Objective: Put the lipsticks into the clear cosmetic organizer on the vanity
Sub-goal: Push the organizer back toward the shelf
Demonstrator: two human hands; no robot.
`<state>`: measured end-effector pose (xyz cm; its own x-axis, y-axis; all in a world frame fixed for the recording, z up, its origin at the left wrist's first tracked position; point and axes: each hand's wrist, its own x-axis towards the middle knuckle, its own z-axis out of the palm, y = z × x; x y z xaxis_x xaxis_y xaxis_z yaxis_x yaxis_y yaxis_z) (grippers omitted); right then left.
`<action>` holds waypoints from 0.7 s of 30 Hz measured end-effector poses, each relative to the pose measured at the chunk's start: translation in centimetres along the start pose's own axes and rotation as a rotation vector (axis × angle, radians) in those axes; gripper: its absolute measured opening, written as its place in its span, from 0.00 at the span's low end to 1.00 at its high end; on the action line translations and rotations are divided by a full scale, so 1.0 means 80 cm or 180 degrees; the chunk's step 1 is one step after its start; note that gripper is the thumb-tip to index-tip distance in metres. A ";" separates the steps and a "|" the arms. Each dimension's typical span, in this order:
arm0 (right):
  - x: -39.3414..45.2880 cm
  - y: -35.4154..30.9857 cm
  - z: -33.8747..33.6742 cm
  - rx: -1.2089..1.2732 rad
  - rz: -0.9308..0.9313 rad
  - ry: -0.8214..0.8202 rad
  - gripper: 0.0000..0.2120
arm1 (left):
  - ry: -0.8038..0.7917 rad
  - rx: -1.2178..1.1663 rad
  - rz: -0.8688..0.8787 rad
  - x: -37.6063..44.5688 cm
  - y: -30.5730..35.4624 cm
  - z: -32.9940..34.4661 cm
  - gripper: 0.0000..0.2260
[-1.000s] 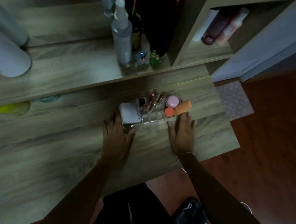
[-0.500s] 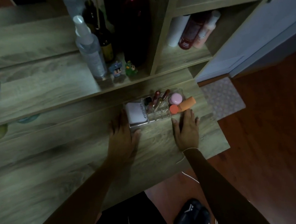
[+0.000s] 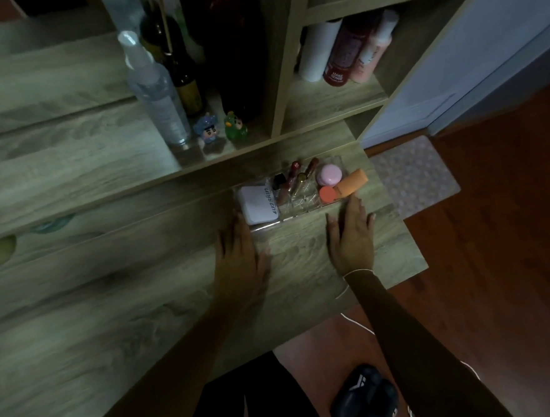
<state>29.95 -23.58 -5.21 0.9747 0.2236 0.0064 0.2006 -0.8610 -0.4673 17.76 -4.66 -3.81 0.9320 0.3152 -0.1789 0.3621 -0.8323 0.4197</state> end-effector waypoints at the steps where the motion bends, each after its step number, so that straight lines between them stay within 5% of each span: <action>1: -0.002 0.000 0.002 -0.0061 -0.0011 -0.0006 0.30 | -0.0031 0.0016 0.0015 -0.003 0.000 0.001 0.33; 21: 0.003 -0.002 0.000 -0.0274 -0.0033 -0.0102 0.29 | 0.0004 -0.0107 -0.0020 -0.005 0.009 0.008 0.34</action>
<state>30.13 -23.37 -5.16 0.9691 0.2461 -0.0180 0.2199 -0.8943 -0.3898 17.63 -5.69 -4.03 0.9297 0.3210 -0.1805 0.3682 -0.8145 0.4482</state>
